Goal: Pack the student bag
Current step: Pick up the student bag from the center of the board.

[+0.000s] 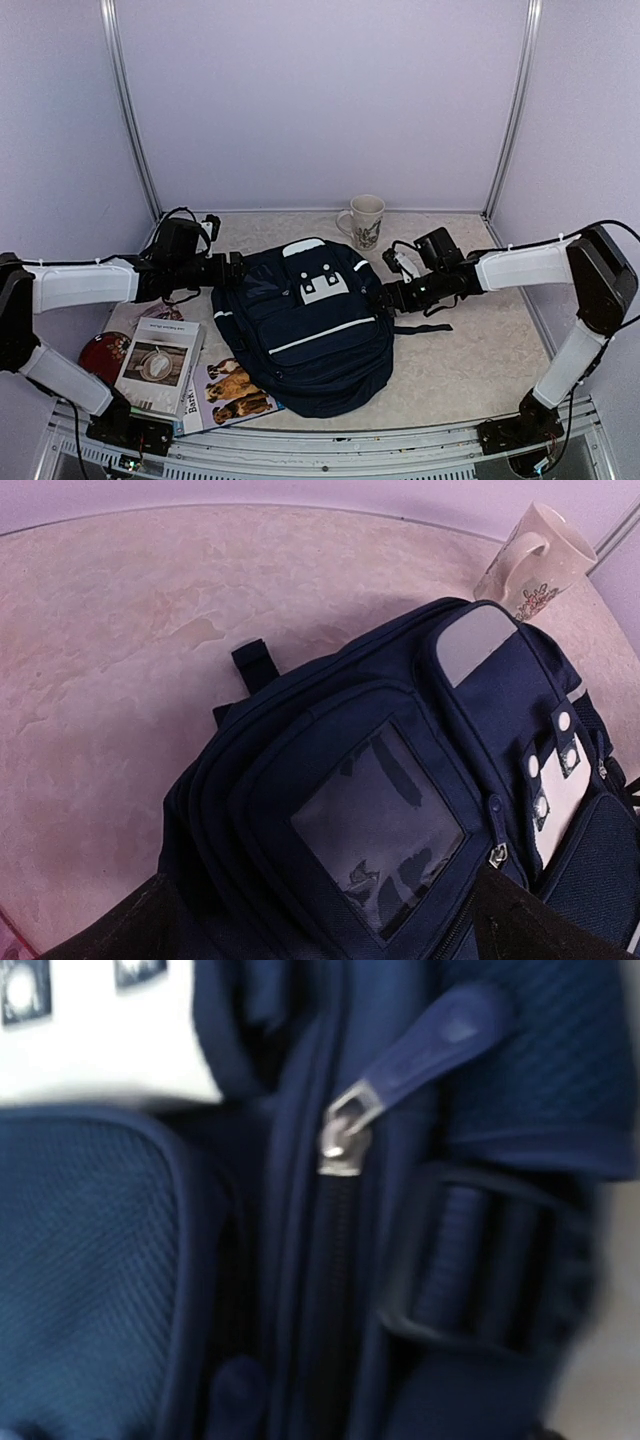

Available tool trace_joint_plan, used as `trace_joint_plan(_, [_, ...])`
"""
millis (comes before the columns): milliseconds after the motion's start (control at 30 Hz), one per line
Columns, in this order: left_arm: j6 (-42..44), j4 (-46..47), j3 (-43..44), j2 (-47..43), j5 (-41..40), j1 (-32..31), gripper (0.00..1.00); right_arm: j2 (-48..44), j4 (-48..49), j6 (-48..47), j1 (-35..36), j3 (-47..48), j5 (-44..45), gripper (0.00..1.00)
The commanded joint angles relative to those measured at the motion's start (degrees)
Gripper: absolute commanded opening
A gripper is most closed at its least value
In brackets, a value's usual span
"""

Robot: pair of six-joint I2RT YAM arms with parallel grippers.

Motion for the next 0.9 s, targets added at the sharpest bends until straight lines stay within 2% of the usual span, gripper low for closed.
trace_joint_plan(0, [-3.32, 2.83, -1.79, 1.88, 0.61, 1.91, 0.99, 5.57, 3.56, 1.14, 1.42, 3.22, -6.56, 0.86])
trace_joint_plan(167, [-5.9, 7.71, -5.24, 3.76, 2.61, 2.35, 0.99, 8.84, 2.75, 0.58, 1.44, 6.08, -7.69, 0.78])
trace_joint_plan(233, [-6.55, 8.8, -5.99, 4.37, 2.91, 2.38, 0.99, 10.3, 1.7, 0.11, 1.44, 7.51, -8.35, 0.67])
trace_joint_plan(400, [-6.99, 10.51, -7.27, 3.69, 2.32, 2.18, 0.99, 11.75, -0.08, -1.18, 1.44, 10.67, -10.01, 0.25])
trace_joint_plan(467, [-7.18, 12.89, -9.23, 0.86, 0.72, 1.6, 0.99, 11.12, -1.23, -1.97, 1.44, 11.98, -10.02, 0.03])
trace_joint_plan(500, [-6.95, 14.3, -10.28, -0.68, -0.19, 1.18, 0.99, 10.56, -1.93, -2.43, 1.44, 12.63, -9.69, 0.0])
trace_joint_plan(633, [-3.25, 17.62, -11.64, -5.38, -2.36, -0.55, 0.99, 7.64, -4.91, -5.08, 1.44, 14.84, -8.17, 0.0])
trace_joint_plan(867, [-1.15, 16.83, -8.9, -3.86, -5.06, -4.87, 0.99, 1.31, -9.01, -9.96, 1.44, 18.51, -5.51, 0.0])
